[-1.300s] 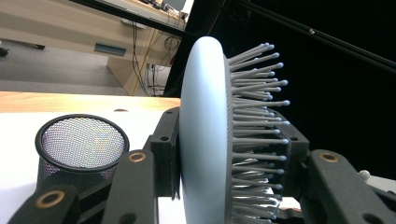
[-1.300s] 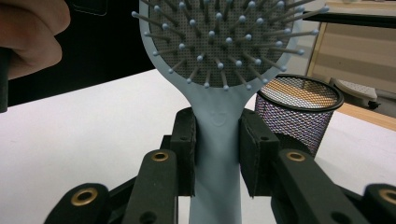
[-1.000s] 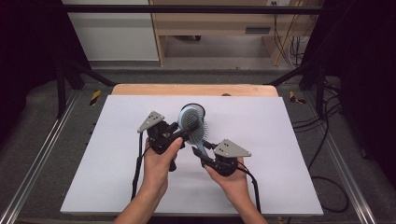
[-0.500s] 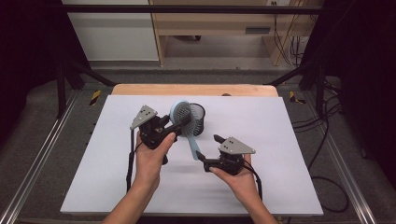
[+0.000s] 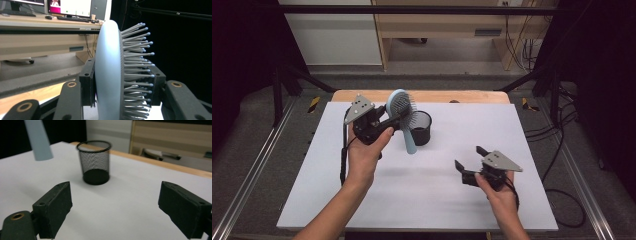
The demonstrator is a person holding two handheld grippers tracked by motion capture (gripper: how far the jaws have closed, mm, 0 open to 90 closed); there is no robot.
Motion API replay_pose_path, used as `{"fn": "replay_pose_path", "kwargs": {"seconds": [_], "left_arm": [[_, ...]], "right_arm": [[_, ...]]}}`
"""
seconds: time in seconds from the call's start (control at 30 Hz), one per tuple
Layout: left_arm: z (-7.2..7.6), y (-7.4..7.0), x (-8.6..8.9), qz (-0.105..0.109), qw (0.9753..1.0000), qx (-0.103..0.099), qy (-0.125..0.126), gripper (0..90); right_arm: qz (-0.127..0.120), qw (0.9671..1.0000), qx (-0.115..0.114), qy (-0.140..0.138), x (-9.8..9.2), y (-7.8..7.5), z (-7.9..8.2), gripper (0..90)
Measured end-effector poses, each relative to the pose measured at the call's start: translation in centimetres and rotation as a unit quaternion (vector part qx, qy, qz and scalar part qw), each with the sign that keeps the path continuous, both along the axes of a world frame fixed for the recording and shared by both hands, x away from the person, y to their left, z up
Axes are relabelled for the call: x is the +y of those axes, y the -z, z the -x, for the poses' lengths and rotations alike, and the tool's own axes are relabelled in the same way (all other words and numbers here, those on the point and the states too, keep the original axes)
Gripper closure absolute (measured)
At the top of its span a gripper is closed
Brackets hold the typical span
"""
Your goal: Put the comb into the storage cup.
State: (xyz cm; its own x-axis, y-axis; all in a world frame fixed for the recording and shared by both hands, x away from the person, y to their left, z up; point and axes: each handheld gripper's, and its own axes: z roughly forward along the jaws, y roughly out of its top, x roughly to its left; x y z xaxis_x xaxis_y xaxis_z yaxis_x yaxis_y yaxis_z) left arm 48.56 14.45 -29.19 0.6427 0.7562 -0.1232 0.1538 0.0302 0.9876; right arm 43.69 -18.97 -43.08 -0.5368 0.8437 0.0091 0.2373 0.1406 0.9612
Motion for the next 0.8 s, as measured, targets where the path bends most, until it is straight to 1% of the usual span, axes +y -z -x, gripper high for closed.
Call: {"fn": "replay_pose_path", "kwargs": {"seconds": [0.03,0.1,0.17,0.23,0.27,0.3,0.37,0.4,0.43,0.47,0.5,0.63,0.73,0.77,0.8], "left_arm": [[-0.1,-0.2,0.0,-0.001,1.0,-0.002,-0.001,52.4],[-0.5,-0.5,-0.1,-0.002,1.0,-0.003,-0.003,52.4],[-0.8,-0.8,-0.2,-0.003,1.0,-0.004,-0.005,52.4],[-1.2,-1.2,-0.4,-0.003,0.9999,-0.008,-0.01,52.3],[-1.4,-1.3,-0.4,-0.001,0.9999,-0.01,-0.012,52.3],[-1.7,-1.5,-0.5,0.0,0.9998,-0.012,-0.014,52.3],[-2.1,-1.9,-0.6,0.003,0.9997,-0.013,-0.018,52.2],[-2.1,-1.9,-0.6,0.003,0.9997,-0.013,-0.018,52.2],[-2.5,-2.2,-0.7,0.002,0.9996,-0.017,-0.022,52.2],[-2.5,-2.2,-0.7,0.002,0.9996,-0.017,-0.022,52.2],[-2.7,-2.4,-0.7,0.001,0.9995,-0.019,-0.024,52.2],[-3.6,-3.1,-0.7,0.004,0.9993,-0.023,-0.031,52.2],[-3.9,-3.2,-0.8,0.003,0.9992,-0.023,-0.032,52.1],[-4.3,-3.3,-0.9,0.002,0.9992,-0.025,-0.032,52.1],[-4.5,-3.4,-0.9,0.001,0.9992,-0.025,-0.033,52.1]], "right_arm": [[-0.009,0.9999,-0.006,0.008,-0.8,0.0,0.2,11.3],[-0.009,0.9997,-0.016,0.018,-2.1,0.1,0.7,9.5],[0.006,0.9991,-0.03,0.029,-3.1,0.6,1.1,9.3],[0.022,0.9979,-0.044,0.043,-3.8,1.4,1.4,9.2],[0.02,0.9981,-0.039,0.043,-4.1,1.7,1.5,8.5],[0.016,0.9984,-0.037,0.04,-4.2,1.5,1.5,7.6],[0.023,0.9972,-0.056,0.043,-4.4,0.8,1.5,7.5],[0.025,0.9968,-0.062,0.043,-4.5,0.5,1.6,7.4],[0.019,0.9969,-0.063,0.044,-4.6,0.5,1.5,7.1],[0.019,0.9969,-0.063,0.044,-4.6,0.5,1.5,7.1],[0.012,0.9976,-0.056,0.041,-4.7,0.7,1.6,6.5],[0.01,0.9982,-0.044,0.04,-4.7,1.2,1.7,6.2],[0.011,0.998,-0.046,0.041,-4.6,1.2,1.7,6.1],[0.012,0.998,-0.047,0.041,-4.6,1.3,1.7,6.0],[0.01,0.9982,-0.044,0.041,-4.5,1.3,1.7,5.7]]}}
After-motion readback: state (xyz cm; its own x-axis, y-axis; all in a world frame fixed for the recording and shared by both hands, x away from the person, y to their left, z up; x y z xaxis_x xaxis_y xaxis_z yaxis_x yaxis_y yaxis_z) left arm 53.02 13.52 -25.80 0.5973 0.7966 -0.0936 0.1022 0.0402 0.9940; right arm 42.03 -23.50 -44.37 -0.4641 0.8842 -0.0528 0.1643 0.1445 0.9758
